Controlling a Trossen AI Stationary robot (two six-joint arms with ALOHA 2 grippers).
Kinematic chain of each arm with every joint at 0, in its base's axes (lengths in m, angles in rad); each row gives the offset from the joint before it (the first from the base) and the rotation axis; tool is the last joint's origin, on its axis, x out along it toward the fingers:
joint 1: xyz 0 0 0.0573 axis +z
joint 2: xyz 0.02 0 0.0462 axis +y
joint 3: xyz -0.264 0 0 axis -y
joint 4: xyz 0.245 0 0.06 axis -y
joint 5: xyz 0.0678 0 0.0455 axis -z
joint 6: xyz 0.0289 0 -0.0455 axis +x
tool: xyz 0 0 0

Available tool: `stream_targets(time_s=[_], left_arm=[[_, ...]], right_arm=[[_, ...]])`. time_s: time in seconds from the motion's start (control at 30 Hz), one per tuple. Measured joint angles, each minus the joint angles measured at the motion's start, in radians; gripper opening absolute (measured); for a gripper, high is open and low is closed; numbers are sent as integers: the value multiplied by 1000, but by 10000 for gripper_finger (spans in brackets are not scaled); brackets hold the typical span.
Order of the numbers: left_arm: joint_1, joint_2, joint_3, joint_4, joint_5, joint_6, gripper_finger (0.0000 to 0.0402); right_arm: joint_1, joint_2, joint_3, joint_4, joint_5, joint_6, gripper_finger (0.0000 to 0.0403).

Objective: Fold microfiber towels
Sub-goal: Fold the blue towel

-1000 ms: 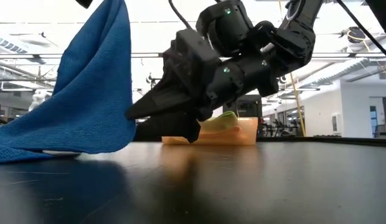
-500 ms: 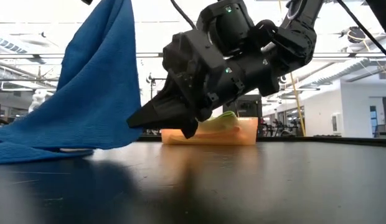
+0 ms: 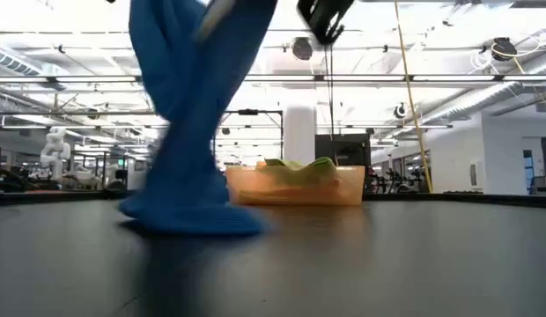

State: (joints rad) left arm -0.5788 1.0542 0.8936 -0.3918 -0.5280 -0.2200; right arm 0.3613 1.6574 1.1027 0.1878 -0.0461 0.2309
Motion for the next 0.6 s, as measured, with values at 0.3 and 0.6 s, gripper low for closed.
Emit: stream_targets(time_s=[0.3,0.6], left_arm=[[-104,67,34,87,133,-54,1],[-20,107,64,-63,112,-47,1]], right_arm=[[115,-230,1,-48,27,-6,1],[27,-274,-45,-216,131,77,0]])
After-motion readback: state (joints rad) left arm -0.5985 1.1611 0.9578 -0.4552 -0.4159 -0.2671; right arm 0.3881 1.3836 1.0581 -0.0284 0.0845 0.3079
